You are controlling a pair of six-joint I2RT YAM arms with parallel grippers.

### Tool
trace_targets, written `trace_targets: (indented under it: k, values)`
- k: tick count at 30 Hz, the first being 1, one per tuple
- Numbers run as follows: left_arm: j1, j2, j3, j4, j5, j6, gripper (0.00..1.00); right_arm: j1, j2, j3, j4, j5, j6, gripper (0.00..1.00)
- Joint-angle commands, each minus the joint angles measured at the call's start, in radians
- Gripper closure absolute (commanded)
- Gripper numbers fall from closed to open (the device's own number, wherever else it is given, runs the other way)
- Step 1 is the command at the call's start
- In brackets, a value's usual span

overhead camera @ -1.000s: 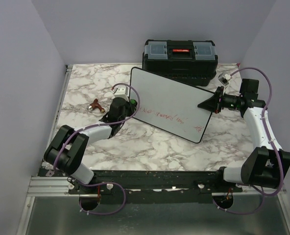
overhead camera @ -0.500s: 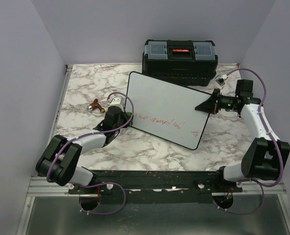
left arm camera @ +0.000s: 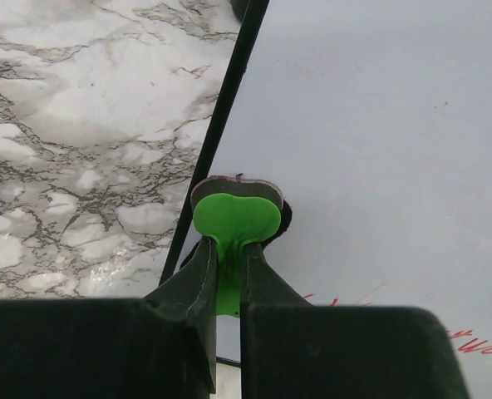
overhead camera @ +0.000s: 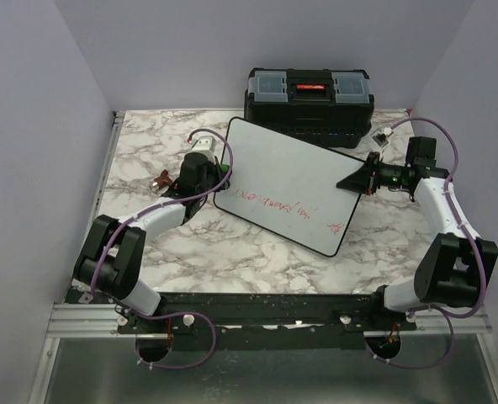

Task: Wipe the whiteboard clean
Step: Erase the whiteboard at the whiteboard stand.

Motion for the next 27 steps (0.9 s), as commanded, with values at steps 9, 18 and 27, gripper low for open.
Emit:
trace_targets:
  k: [9,18,27]
  values:
    - [-0.026,0.012,-0.268,0.078,0.091,-0.103,1.00,0.055,0.053,-0.004,-0.086,0.059,-0.063,0.99]
    - [0.051,-0.020,-0.178,-0.045,0.017,-0.154,1.00,0.056,0.050,-0.009,-0.085,0.065,-0.063,0.99]
    - [0.138,0.047,0.031,-0.160,-0.028,-0.144,1.00,0.057,0.035,-0.010,-0.084,0.065,-0.064,0.99]
